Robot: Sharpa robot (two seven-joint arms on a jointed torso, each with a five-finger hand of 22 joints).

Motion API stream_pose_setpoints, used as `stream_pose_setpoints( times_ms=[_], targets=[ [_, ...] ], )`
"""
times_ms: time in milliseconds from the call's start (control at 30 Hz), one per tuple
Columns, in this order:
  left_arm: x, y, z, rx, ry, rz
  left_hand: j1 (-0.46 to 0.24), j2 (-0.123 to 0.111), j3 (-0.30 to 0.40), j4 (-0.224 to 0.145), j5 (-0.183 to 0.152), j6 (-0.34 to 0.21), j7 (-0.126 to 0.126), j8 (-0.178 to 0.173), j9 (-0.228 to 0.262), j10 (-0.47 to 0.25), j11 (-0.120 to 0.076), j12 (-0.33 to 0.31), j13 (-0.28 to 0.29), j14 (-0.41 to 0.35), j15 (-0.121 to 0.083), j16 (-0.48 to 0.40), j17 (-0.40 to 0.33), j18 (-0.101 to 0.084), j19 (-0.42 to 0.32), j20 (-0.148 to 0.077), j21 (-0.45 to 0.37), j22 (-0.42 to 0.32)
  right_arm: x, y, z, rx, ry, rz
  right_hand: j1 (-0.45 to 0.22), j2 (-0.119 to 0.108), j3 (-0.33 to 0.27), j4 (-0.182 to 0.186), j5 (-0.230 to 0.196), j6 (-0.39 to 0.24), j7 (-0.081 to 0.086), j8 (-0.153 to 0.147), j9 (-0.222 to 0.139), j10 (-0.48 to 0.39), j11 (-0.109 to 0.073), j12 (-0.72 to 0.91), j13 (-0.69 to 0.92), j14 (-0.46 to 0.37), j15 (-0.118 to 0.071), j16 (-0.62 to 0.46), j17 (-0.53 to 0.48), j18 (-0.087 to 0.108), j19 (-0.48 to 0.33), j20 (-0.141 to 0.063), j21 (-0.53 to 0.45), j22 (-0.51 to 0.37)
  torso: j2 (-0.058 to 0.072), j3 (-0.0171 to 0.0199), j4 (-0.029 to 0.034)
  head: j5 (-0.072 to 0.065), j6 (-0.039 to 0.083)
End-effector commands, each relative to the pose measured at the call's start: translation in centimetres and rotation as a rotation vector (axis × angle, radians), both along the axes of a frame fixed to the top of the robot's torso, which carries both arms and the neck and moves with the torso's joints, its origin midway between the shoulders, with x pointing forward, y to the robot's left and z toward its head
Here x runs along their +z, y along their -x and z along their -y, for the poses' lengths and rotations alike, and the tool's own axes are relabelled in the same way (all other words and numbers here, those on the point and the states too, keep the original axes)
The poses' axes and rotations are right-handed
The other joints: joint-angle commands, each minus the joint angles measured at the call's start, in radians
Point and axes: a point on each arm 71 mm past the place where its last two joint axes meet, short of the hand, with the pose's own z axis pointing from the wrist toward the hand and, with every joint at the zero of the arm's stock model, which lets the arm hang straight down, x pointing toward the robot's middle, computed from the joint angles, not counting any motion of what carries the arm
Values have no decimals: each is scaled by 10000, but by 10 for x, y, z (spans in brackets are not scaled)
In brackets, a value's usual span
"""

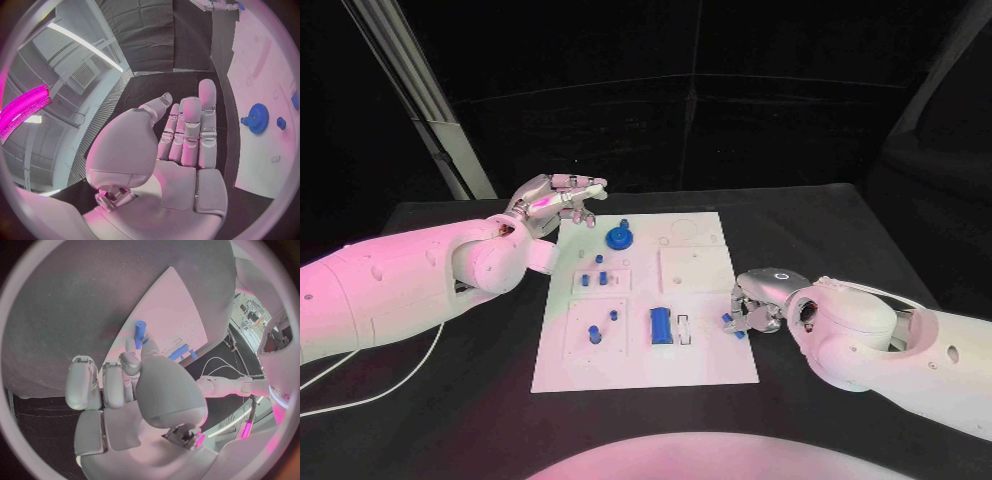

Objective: Assemble the parts on the task board

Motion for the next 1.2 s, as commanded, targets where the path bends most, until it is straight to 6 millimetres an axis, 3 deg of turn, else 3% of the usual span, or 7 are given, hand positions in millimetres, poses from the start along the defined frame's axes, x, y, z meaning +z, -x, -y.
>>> stream_pose_setpoints(
  times_ms=[33, 100, 333, 667, 900, 1067, 1200],
  targets=[
    [1, 0, 1, -89, 89, 16, 23, 83, -72, -14, 60, -80, -4, 57, -9, -99, -2, 23, 12, -77, -1, -29, -13, 139, -45, 8, -28, -15, -8, 3, 2, 203, 675, -307, 66, -28, -8, -55, -32, -69, -23, -30, -31, -7, -47, -68, -8, 438, -69, -32, -12, 3, -32, -66, -34, -8, -1, -1, 5, -2, -1],
    [1, 0, 1, -109, 88, -10, 23, 83, -72, -14, 60, -80, -4, 57, -9, -99, -2, 23, 12, -77, -1, -29, -13, 139, -45, 8, -28, -15, -10, 4, -4, 465, 993, -490, 66, -129, -32, -95, -67, -292, 74, -194, -96, -128, 32, -249, -130, 403, -8, -138, -139, 29, -118, -25, -121, -137, -13, -9, 12, -13, -8],
    [1, 0, 1, -125, 93, -20, 32, 88, -92, -25, 59, -104, 0, 84, -9, -132, 2, 64, 10, -93, 2, -21, -40, 139, -38, 11, -48, -31, -12, 4, -7, 722, 1470, -607, 613, -144, 234, -472, -91, -386, 131, -323, -154, -290, 71, -420, -231, 380, 27, -211, -199, 49, -181, 15, -192, -220, -13, -12, 20, -18, 1],
    [1, 1, 1, -129, 88, -39, 32, 88, -92, -25, 59, -104, 0, 84, -9, -132, 2, 64, 10, -93, 2, -21, -40, 139, -38, 11, -48, -31, -13, 4, -12, 821, 1617, -556, 874, 106, 679, -609, 249, -210, 90, -421, -229, -219, 27, -261, -97, 420, 0, -129, -59, 28, -107, 3, -135, -112, -14, -3, 16, 23, 21],
    [1, 1, 1, -136, 87, -49, 32, 88, -92, -25, 59, -104, 0, 84, -9, -132, 2, 64, 10, -93, 2, -21, -40, 139, -38, 11, -48, -31, -8, 4, -15, 511, 815, -258, 802, -16, 1203, -552, 1221, -143, 120, -728, -420, -228, 44, -265, -85, 428, 8, -124, -22, 19, -76, -3, -118, -74, -10, 5, 2, 47, 35],
    [1, 1, 1, -150, 90, -58, 32, 88, -92, -25, 59, -104, 0, 84, -9, -132, 2, 64, 10, -93, 2, -21, -40, 139, -38, 11, -48, -31, -1, 5, -17, 251, 15, 196, 612, -110, 1755, -333, 2172, -46, 118, -933, -557, -156, 25, -188, -25, 464, 3, -28, 123, -12, 21, -8, -28, 75, -6, 8, 8, 41, 41],
    [1, 1, 1, -153, 88, -62, 42, 85, -97, -35, 61, -119, 2, 89, -11, -150, 4, 75, 8, -96, 4, -15, -43, 139, -37, 12, -55, -37, 4, 7, -20, 144, -533, 537, 457, -169, 2223, -141, 2494, 62, 103, -1091, -676, -66, 20, -134, 17, 489, -8, 54, 241, -43, 111, -13, 62, 220, -2, 8, 6, 46, 43]
  ],
)
